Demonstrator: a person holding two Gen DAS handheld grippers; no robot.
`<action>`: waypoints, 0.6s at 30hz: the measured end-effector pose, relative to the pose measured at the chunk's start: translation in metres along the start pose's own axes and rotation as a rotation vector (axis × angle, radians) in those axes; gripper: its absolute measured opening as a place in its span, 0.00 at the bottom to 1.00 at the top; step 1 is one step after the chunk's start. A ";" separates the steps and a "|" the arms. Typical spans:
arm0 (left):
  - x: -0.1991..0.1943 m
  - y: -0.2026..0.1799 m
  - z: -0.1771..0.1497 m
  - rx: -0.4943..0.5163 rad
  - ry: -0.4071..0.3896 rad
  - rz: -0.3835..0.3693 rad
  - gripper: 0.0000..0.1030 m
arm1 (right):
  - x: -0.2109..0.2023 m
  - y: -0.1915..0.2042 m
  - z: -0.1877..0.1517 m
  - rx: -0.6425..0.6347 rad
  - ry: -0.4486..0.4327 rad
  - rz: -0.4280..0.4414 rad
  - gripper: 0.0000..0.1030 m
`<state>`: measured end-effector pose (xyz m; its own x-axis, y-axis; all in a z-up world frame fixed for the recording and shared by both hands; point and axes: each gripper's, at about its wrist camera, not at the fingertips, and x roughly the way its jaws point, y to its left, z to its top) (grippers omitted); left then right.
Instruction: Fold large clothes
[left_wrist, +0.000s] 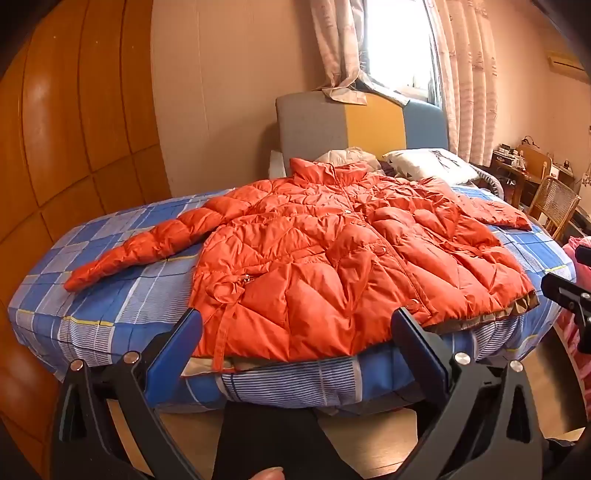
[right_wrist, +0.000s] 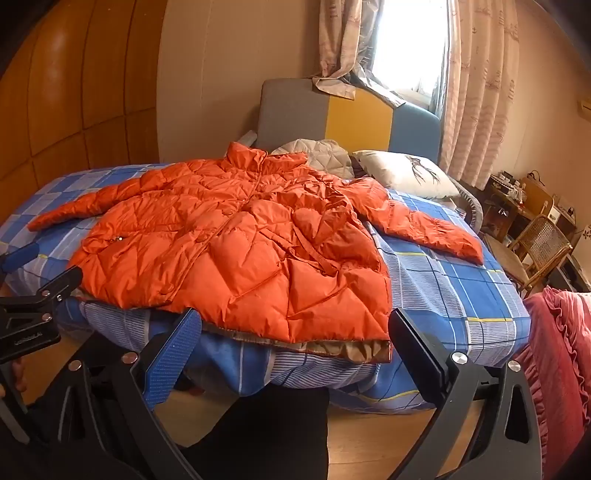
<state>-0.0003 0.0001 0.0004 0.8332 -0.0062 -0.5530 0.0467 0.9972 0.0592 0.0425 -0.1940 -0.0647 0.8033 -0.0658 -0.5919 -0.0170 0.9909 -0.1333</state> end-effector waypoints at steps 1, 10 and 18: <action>-0.001 0.000 0.000 -0.001 -0.001 0.001 0.98 | 0.000 0.000 0.000 -0.003 0.002 0.001 0.97; 0.008 0.004 -0.004 -0.025 0.036 0.016 0.98 | 0.000 -0.008 -0.002 0.029 -0.006 -0.012 0.97; 0.007 0.002 -0.004 -0.019 0.035 0.015 0.98 | 0.003 -0.011 -0.002 0.042 0.009 -0.021 0.97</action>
<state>0.0032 0.0023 -0.0067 0.8137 0.0116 -0.5811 0.0233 0.9983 0.0525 0.0439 -0.2050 -0.0668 0.7979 -0.0877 -0.5963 0.0248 0.9933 -0.1128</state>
